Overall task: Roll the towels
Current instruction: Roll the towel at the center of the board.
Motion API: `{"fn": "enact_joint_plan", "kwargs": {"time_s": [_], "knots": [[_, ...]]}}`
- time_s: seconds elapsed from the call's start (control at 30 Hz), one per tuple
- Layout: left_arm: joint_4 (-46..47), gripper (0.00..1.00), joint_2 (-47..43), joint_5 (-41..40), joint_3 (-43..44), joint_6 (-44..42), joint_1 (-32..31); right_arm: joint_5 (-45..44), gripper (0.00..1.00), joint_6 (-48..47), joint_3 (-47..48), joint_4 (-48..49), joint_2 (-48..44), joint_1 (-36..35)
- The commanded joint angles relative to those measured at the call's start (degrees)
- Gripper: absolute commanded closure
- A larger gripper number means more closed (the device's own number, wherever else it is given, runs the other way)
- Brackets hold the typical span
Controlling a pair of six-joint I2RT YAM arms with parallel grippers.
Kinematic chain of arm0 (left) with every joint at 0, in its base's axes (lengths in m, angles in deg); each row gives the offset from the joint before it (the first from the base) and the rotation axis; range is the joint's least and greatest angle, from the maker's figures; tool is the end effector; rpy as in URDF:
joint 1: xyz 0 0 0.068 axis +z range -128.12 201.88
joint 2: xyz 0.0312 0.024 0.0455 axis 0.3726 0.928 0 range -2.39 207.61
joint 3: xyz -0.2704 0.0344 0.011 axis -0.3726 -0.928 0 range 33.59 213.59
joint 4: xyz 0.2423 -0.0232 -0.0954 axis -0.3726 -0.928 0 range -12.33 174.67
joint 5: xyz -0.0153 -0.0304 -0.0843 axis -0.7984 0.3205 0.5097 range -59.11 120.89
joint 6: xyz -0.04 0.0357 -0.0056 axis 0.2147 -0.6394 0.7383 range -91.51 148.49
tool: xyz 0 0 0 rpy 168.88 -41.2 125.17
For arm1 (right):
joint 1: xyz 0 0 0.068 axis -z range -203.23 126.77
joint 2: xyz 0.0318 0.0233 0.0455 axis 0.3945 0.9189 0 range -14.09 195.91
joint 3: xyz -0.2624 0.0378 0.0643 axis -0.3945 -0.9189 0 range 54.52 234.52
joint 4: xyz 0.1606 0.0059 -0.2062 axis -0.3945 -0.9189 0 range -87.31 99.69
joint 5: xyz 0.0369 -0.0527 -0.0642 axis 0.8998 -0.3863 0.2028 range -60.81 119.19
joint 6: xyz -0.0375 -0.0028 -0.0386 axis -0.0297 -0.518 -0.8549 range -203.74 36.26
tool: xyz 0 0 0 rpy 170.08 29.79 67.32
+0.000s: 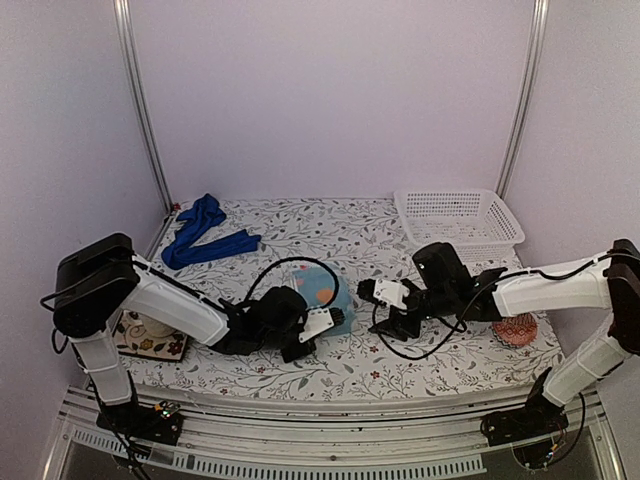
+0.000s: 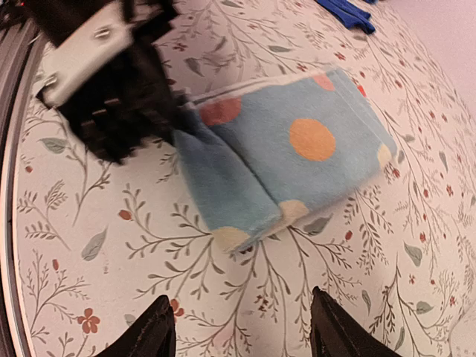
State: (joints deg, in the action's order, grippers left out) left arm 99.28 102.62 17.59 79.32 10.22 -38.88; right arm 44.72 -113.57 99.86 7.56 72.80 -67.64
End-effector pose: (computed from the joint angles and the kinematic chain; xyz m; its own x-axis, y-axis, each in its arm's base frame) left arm 0.1743 -0.2947 0.1121 -0.0850 0.7762 -0.6247 0.8381 0.3948 0.3765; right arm 0.2128 0.2218 0.1848 -0.0239 -0.6942 -0.7194 -0.9503 0.2393 -0.1993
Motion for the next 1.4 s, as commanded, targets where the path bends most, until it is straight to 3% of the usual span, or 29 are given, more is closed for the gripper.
{"fn": "enact_joint_plan", "kwargs": {"time_s": [0.0,0.37,0.6,1.0,1.37], "knots": [[-6.2,1.00,-1.7,10.3,1.0,3.1,2.9,-5.9,0.35,-14.0,-7.5,11.1,-4.1,-7.1],[-14.5,1.00,-1.7,21.0,5.6,4.9,7.0,-16.8,0.35,-26.6,-10.5,24.8,0.6,-12.5],[-19.1,1.00,-0.6,26.4,8.0,5.0,9.0,-16.7,0.35,-33.5,-8.0,26.5,7.9,-13.0],[-23.8,1.00,-0.7,34.4,9.6,5.0,11.3,-18.4,0.36,-37.1,-5.2,30.0,15.5,-13.4],[-23.7,1.00,-0.7,37.5,8.8,5.0,11.9,-20.3,0.66,-34.8,-3.4,30.2,18.3,-14.3]]}}
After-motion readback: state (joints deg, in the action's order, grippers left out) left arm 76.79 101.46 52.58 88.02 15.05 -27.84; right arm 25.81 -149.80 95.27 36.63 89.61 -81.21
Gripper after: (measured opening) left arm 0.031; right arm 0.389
